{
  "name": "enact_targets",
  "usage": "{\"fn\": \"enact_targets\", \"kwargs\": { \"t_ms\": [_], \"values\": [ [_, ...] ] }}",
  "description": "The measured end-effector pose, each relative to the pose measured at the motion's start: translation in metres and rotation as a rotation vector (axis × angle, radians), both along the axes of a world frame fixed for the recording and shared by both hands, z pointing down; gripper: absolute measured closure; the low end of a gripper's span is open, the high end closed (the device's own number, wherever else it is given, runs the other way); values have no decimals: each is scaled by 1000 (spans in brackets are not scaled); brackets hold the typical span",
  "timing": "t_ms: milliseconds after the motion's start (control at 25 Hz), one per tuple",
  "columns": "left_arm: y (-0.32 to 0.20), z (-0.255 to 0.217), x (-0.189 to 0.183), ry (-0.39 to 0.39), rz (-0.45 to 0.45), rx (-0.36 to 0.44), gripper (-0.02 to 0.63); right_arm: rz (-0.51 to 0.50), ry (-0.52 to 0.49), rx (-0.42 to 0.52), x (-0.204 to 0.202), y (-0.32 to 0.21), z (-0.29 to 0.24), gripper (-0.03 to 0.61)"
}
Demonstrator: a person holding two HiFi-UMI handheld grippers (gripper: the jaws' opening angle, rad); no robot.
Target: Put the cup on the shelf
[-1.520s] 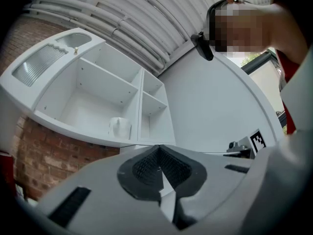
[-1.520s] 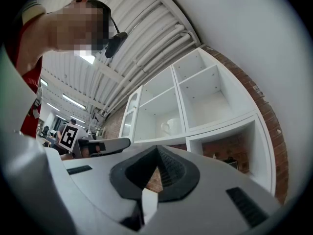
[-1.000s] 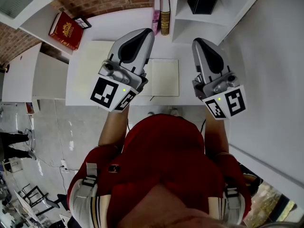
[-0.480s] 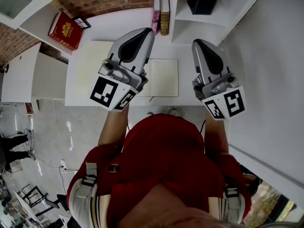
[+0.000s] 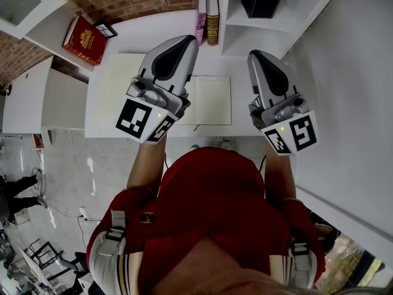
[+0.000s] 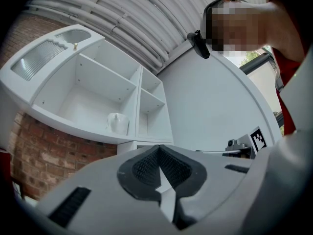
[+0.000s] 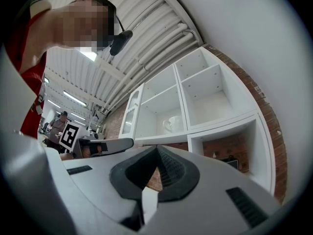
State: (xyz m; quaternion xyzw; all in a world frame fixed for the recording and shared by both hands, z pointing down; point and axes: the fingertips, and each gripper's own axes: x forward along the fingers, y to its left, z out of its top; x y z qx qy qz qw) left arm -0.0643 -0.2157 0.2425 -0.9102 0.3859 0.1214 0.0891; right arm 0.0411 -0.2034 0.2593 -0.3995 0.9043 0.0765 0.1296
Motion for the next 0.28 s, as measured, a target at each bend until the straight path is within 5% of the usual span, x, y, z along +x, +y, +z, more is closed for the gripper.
{"fn": "enact_targets", "kwargs": {
  "t_ms": [280],
  "values": [
    [0, 2, 0, -2, 1, -4, 607, 2, 0, 0, 0, 1, 1, 581]
  ]
}}
